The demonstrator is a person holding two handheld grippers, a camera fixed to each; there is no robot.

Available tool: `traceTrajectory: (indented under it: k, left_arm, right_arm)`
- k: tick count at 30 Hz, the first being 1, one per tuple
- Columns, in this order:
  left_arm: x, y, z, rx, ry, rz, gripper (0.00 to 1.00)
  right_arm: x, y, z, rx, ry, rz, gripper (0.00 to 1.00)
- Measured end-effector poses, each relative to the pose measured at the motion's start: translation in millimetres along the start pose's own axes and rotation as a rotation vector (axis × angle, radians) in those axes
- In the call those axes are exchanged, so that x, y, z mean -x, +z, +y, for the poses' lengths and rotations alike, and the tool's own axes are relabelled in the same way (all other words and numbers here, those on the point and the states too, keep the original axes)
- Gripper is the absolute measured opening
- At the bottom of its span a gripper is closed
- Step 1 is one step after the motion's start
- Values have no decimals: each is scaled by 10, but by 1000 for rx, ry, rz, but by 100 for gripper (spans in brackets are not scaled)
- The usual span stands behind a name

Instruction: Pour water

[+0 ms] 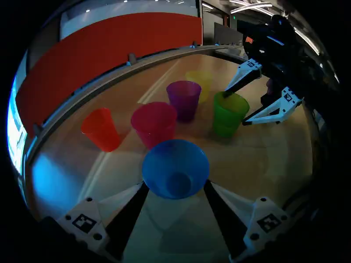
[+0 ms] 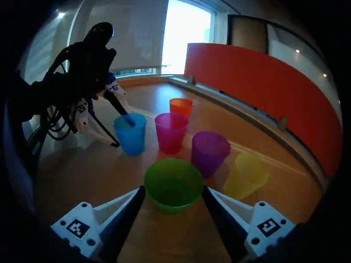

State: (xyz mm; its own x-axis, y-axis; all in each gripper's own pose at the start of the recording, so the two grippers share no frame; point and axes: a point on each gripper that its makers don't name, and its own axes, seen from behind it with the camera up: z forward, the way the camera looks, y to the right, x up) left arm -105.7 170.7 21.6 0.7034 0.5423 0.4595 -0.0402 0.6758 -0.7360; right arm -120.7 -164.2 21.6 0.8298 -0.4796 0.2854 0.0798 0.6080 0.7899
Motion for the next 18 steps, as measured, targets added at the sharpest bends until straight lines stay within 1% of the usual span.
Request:
traceTrajectory:
  k: [5,11,18]
  left_arm:
    - [49,-71,-9,-20,-10,1,93]
    - [110,-202,-12,-51,-30,10,93]
    - [142,-397,12,-96,-44,32,93]
  right_arm:
    - [22,-109,-20,16,2,5,99]
    - [51,-280,-42,46,11,19,100]
    - [44,-494,-126,82,46,67,100]
